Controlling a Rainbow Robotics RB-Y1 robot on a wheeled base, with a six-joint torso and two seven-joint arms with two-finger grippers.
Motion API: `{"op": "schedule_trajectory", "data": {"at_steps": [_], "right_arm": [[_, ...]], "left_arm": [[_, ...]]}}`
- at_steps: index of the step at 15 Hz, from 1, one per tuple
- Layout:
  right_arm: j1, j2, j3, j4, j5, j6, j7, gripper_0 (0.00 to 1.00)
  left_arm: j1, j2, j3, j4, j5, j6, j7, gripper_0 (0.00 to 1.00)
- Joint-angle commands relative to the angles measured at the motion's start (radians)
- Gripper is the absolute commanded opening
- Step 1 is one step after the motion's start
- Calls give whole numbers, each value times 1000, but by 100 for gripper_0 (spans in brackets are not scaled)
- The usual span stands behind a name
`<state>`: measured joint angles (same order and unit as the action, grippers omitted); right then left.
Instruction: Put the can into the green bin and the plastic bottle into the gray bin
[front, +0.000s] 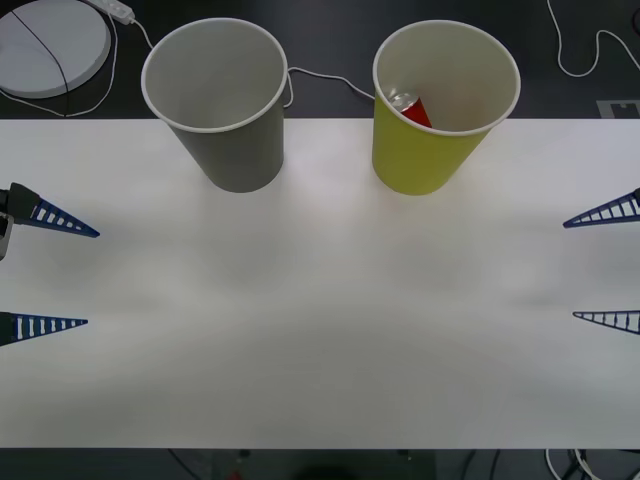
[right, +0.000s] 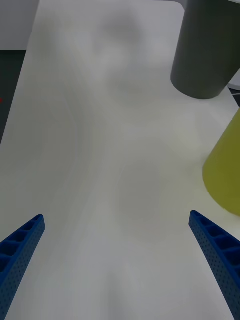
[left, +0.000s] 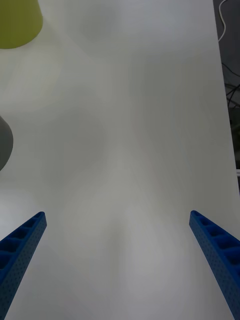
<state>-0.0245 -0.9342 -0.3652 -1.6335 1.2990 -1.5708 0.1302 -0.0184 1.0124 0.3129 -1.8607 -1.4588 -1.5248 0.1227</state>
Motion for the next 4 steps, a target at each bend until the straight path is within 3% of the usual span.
{"op": "schedule_trajectory", "data": {"at_steps": [1,4], "right_arm": [[-2,0,5,0,0,0,-4,100],[-2,0,5,0,0,0,-4,100]], "left_arm": [[0,0,0,0,0,0,0,100],[0,0,0,0,0,0,0,100]]}}
